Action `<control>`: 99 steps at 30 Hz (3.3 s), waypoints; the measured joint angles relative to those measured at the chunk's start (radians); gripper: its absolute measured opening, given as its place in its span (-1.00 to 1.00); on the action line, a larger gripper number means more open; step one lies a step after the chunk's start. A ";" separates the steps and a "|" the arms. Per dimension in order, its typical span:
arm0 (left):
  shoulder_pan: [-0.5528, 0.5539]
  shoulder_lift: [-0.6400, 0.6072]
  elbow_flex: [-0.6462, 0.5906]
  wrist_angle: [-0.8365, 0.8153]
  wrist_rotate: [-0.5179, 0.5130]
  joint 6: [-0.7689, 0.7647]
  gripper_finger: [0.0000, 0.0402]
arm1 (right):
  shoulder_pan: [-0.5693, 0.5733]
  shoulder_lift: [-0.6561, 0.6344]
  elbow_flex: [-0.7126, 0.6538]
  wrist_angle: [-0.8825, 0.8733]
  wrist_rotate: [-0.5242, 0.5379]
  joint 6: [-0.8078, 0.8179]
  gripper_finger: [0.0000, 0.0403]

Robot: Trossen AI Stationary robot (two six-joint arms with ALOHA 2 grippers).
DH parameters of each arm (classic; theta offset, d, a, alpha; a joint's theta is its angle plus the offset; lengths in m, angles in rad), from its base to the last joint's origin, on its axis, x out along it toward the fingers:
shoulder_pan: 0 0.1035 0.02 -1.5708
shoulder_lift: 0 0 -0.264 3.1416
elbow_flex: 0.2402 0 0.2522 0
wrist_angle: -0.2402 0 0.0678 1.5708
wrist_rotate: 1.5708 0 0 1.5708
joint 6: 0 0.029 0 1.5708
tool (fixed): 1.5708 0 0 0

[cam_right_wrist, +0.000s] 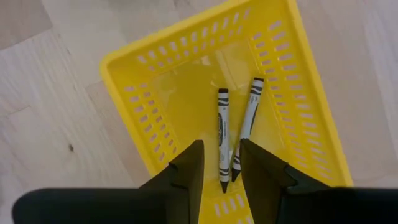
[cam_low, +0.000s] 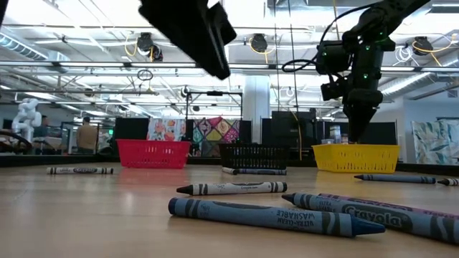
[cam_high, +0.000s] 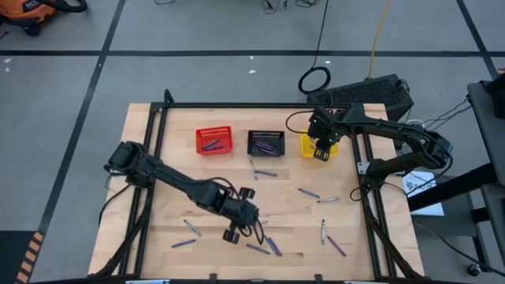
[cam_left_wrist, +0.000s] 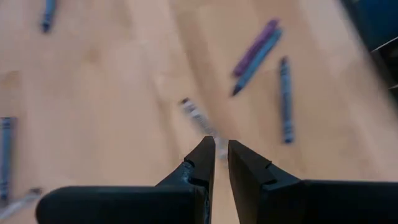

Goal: Sort crayons
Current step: Put the blue crayon into the red bin

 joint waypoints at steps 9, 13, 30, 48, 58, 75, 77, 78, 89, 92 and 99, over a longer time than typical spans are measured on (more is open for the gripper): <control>-0.040 0.113 0.134 0.001 0.104 -0.102 -0.77 | 0.000 0.000 0.000 0.000 0.000 0.026 -0.55; -0.055 0.136 0.181 0.014 0.040 -0.112 -0.77 | 0.000 0.000 0.000 -0.001 -0.002 0.041 -0.55; -0.033 0.134 0.181 -0.037 -0.067 -0.027 -0.77 | 0.000 0.000 0.000 0.002 0.048 0.055 -0.55; 0.008 0.134 0.180 0.008 -0.085 0.020 -0.40 | 0.000 0.000 0.000 0.006 0.102 0.083 -0.55; -0.070 0.147 0.180 0.010 -0.073 0.018 -0.35 | 0.000 0.000 0.000 0.006 0.102 0.096 -0.55; -0.135 0.216 0.180 0.029 -0.090 -0.167 -0.35 | 0.000 0.000 0.001 -0.001 0.098 0.171 -0.55; -0.143 0.219 0.180 0.030 -0.110 -0.168 -0.35 | 0.000 0.000 0.001 -0.002 0.098 0.179 -0.55; -0.146 0.224 0.181 0.033 -0.116 -0.181 -0.35 | 0.000 0.000 0.001 -0.001 0.098 0.185 -0.55; -0.168 0.305 0.181 0.047 -0.112 -0.246 -0.35 | 0.000 0.000 0.001 -0.003 0.097 0.212 -0.55; -0.167 0.329 0.180 0.050 -0.111 -0.257 -0.35 | 0.000 0.000 0.001 -0.003 0.097 0.215 -0.55; -0.166 0.362 0.183 0.056 -0.116 -0.328 -0.35 | 0.000 0.000 0.001 -0.012 0.096 0.226 -0.55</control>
